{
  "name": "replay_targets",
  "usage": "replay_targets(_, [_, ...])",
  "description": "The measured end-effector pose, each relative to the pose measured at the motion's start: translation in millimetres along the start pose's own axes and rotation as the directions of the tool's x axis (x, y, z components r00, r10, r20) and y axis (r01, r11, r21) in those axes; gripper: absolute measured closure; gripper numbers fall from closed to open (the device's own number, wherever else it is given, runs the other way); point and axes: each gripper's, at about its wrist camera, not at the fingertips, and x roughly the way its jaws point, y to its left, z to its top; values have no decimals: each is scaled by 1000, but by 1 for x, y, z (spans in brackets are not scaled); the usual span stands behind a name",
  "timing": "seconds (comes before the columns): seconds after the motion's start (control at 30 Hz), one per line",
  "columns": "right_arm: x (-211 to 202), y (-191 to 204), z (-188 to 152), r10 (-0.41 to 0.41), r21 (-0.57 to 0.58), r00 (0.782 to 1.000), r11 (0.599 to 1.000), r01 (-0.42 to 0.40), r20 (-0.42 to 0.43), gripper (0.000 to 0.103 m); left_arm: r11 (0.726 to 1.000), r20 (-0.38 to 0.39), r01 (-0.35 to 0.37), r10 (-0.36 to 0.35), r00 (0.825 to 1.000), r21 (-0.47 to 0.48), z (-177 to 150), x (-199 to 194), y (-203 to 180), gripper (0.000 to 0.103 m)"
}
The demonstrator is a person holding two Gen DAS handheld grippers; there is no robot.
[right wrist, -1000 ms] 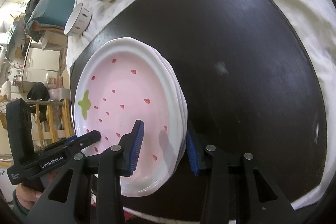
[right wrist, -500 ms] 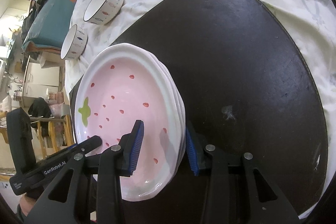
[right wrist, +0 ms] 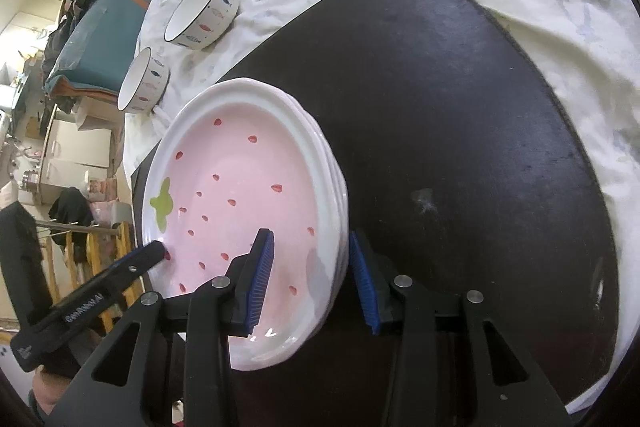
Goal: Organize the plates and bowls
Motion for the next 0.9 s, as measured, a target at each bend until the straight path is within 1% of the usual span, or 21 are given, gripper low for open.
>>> replay_targets(0.03, [-2, -1, 0, -2, 0, 1000, 1000, 2, 8, 60, 1000, 1, -1, 1, 1000, 7, -1, -2, -1, 68])
replay_targets(0.07, [-5, -1, -1, -6, -2, 1000, 1000, 6, 21, 60, 1000, -2, 13, -13, 1000, 14, -2, -4, -2, 68])
replay_targets(0.1, [-10, 0, -2, -9, -8, 999, 1000, 9, 38, 60, 999, -12, 51, -51, 999, 17, -3, -6, -2, 68])
replay_targets(0.17, [-18, 2, -4, -8, -20, 998, 1000, 9, 66, 60, 997, -11, 82, -81, 997, 15, -4, -10, -2, 68])
replay_targets(0.3, [-39, 9, -12, 16, -52, 992, 999, -10, 124, 60, 997, 36, 65, -66, 997, 31, -8, -25, -6, 68])
replay_targets(0.37, [-50, 14, -16, 16, -78, 988, 997, -4, 156, 60, 998, 63, 55, -56, 996, 28, -9, -33, -5, 68])
replay_targets(0.47, [-67, 20, -21, 4, -113, 982, 993, 17, 187, 60, 1000, 100, 8, -10, 995, 24, -8, -43, -5, 67])
replay_targets(0.53, [-81, 23, -24, -5, -124, 978, 992, 32, 207, 58, 1000, 127, 7, -7, 992, -3, -7, -52, -2, 57])
replay_targets(0.57, [-91, 25, -27, -6, -122, 975, 992, 34, 221, 56, 1000, 148, 20, -17, 989, -14, -7, -59, -2, 45])
replay_targets(0.6, [-97, 25, -29, -6, -117, 973, 993, 34, 232, 46, 999, 164, 28, -25, 986, -16, -8, -63, -1, 32])
replay_targets(0.63, [-104, 26, -31, -7, -109, 970, 993, 35, 243, 36, 999, 194, 40, -37, 980, -13, -8, -71, 0, 25])
replay_targets(0.67, [-114, 27, -33, -3, -93, 967, 995, 28, 254, 32, 999, 228, 41, -39, 973, -4, -10, -78, 1, 15])
replay_targets(0.7, [-119, 28, -33, 2, -78, 966, 997, 19, 258, 25, 1000, 254, 31, -30, 967, 1, -11, -83, 2, 12])
replay_targets(0.73, [-126, 29, -33, 16, -59, 964, 998, 0, 265, 17, 1000, 269, 25, -25, 963, 4, -11, -87, 4, 12])
replay_targets(0.77, [-132, 31, -32, 34, -47, 961, 999, -22, 274, 14, 1000, 273, 27, -27, 962, 3, -10, -89, 6, 11])
replay_targets(0.8, [-137, 34, -30, 44, -47, 959, 998, -32, 280, 12, 999, 275, 40, -35, 961, -10, -10, -91, 10, 11])
replay_targets(0.9, [-145, 45, -22, 48, -85, 958, 996, -24, 284, 12, 997, 271, 57, -40, 962, -53, -7, -92, 18, 11])
